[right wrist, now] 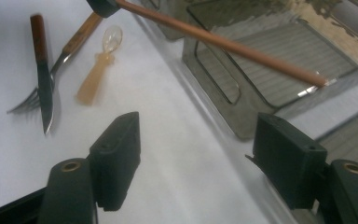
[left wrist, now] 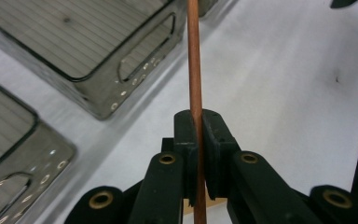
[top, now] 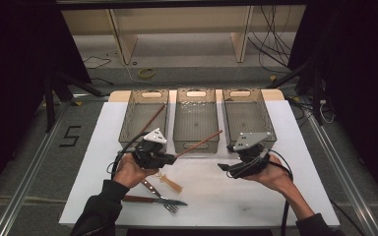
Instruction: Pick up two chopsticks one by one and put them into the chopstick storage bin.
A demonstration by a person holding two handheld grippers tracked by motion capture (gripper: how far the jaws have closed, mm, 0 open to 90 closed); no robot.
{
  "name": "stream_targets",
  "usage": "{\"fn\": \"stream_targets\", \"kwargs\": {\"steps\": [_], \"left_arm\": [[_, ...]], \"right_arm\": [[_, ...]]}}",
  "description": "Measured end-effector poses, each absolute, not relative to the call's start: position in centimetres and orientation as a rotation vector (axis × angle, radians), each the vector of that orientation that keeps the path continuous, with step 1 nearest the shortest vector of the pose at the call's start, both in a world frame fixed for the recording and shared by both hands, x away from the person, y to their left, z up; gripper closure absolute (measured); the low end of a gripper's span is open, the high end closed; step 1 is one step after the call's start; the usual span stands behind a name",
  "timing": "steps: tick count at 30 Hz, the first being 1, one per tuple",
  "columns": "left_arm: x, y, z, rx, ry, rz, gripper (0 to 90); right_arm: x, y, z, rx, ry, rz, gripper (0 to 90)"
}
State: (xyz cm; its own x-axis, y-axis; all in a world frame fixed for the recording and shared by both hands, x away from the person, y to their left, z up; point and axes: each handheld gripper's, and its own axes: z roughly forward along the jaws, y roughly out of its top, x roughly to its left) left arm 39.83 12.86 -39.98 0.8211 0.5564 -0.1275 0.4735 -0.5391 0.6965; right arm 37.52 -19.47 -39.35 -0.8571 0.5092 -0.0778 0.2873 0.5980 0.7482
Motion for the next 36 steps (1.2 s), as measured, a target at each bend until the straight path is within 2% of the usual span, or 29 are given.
{"fn": "stream_targets", "kwargs": {"steps": [8, 25, 36], "left_arm": [[40.4, 14.5, -39.2, 2.172, 0.822, 0.187, 85.3], [43.4, 18.2, -38.3, 2.039, 0.96, 0.273, 85.3], [46.0, 20.3, -37.8, 2.011, 1.055, 0.313, 85.3]], "right_arm": [[36.1, -20.8, -41.1, 0.826, 2.485, 1.164, 27.9], [34.2, -22.5, -42.5, 0.966, 2.374, 1.311, 24.3], [33.5, -22.7, -42.7, 0.958, 2.383, 1.315, 24.8]]}}
